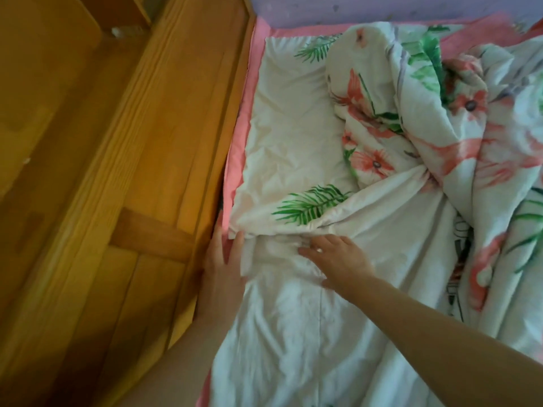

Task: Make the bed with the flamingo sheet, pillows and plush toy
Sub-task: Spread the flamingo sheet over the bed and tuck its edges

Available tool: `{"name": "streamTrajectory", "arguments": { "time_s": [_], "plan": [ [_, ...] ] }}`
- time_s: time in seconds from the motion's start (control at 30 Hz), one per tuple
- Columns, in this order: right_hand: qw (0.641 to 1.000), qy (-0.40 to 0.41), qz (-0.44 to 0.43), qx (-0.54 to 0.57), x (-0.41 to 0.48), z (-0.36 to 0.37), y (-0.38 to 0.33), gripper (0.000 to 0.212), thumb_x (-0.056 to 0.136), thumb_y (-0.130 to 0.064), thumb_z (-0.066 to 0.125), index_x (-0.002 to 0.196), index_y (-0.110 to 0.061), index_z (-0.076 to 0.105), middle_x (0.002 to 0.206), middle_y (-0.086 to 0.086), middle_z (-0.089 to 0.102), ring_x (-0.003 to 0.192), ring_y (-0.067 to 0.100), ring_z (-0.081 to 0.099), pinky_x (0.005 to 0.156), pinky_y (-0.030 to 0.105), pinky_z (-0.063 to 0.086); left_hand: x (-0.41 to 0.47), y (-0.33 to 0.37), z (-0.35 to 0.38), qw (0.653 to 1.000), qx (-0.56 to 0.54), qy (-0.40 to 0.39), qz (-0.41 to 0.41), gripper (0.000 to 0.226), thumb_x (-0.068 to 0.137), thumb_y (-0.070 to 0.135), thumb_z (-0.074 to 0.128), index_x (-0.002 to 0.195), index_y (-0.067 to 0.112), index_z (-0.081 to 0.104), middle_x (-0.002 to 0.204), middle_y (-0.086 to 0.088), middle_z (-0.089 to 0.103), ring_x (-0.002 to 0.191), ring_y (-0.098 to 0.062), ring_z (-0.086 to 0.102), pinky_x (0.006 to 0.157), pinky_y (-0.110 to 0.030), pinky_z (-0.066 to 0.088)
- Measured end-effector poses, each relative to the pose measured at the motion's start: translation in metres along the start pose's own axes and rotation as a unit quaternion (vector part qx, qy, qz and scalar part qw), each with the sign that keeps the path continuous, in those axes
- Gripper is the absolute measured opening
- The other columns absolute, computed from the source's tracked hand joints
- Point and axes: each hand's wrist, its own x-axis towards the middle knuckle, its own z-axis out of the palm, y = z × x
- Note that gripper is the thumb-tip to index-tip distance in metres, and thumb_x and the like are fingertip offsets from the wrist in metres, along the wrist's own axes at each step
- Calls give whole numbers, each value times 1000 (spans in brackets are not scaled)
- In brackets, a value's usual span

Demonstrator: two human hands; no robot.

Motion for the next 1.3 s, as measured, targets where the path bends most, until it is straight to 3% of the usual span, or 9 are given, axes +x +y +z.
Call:
{"name": "streamTrajectory", "arguments": {
  "time_s": [0.1, 0.2, 0.3, 0.47, 0.6, 0.7, 0.87, 1.13, 1.3],
  "plan": [
    [997, 70, 17, -19, -2, 18, -6, 59, 56, -29, 88, 107, -31, 59, 97, -7, 63, 87, 17, 65, 73, 32, 48, -20, 4, 2, 996, 29, -38, -70, 86, 74, 31, 77, 147, 27, 31, 157, -18, 7, 113, -40, 54, 80, -42, 52],
    [991, 130, 0, -18, -11, 32, -4, 45, 34, -24, 92, 69, -26, 63, 58, -8, 56, 48, 17, 57, 48, 24, 40, -30, 5, 4, 994, 74, -35, -79, 67, 61, 31, 86, 119, 14, 57, 142, -26, 38, 86, -38, 62, 58, -38, 52],
    [992, 117, -40, 8, -26, 38, -1, 46, 45, -44, 88, 83, -27, 69, 73, -7, 63, 61, 18, 61, 57, 28, 47, -34, -1, 14, 984, 146, -60, -83, 63, 41, 30, 92, 92, 8, 62, 103, -26, 58, 72, -36, 58, 43, -31, 45],
    [998, 54, 15, 23, -38, 34, -10, 25, 86, -28, 61, 111, -25, 61, 109, -2, 63, 101, 24, 58, 85, 30, 40, -25, 2, 8, 980, 174, -82, -60, 33, 93, 11, 46, 126, 15, 44, 105, -10, 56, 88, -28, 60, 68, -36, 50],
    [997, 54, 43, -41, -44, 29, -30, 18, 92, -16, 51, 103, -23, 64, 104, 0, 64, 99, 24, 59, 87, 32, 38, -40, 10, -13, 980, 185, -70, 11, 35, 88, -3, 40, 117, 14, 47, 97, -8, 63, 87, -28, 64, 58, -36, 43],
    [998, 51, 15, -23, -60, 23, -35, 15, 92, -25, 54, 104, -25, 62, 108, -2, 60, 105, 22, 54, 93, 31, 36, -54, 8, -29, 963, 249, -96, 35, 29, 88, -2, 43, 109, 15, 54, 102, -6, 62, 89, -28, 64, 54, -34, 40],
    [996, -14, 3, 92, -93, 7, -64, 18, 97, -32, 47, 109, -21, 53, 94, 7, 59, 87, 28, 55, 69, 30, 38, -85, -6, -31, 927, 318, -197, -10, 34, 94, 3, 38, 115, 14, 62, 120, -5, 62, 111, -24, 61, 84, -31, 50],
    [970, -189, 27, 151, -113, 21, -72, 25, 94, -28, 52, 116, -19, 58, 120, 1, 59, 109, 22, 54, 83, 28, 39, -115, 3, -29, 852, 287, -437, 23, 37, 97, 10, 43, 132, 3, 49, 138, -15, 50, 125, -30, 51, 102, -37, 42],
    [977, -93, 41, 186, -118, 21, -74, 26, 88, -28, 61, 114, -26, 60, 118, -3, 62, 110, 19, 57, 90, 31, 46, -110, 8, -34, 836, 295, -462, -1, 37, 100, 11, 40, 135, 2, 46, 141, -14, 47, 127, -29, 48, 102, -36, 39]
  ]
}}
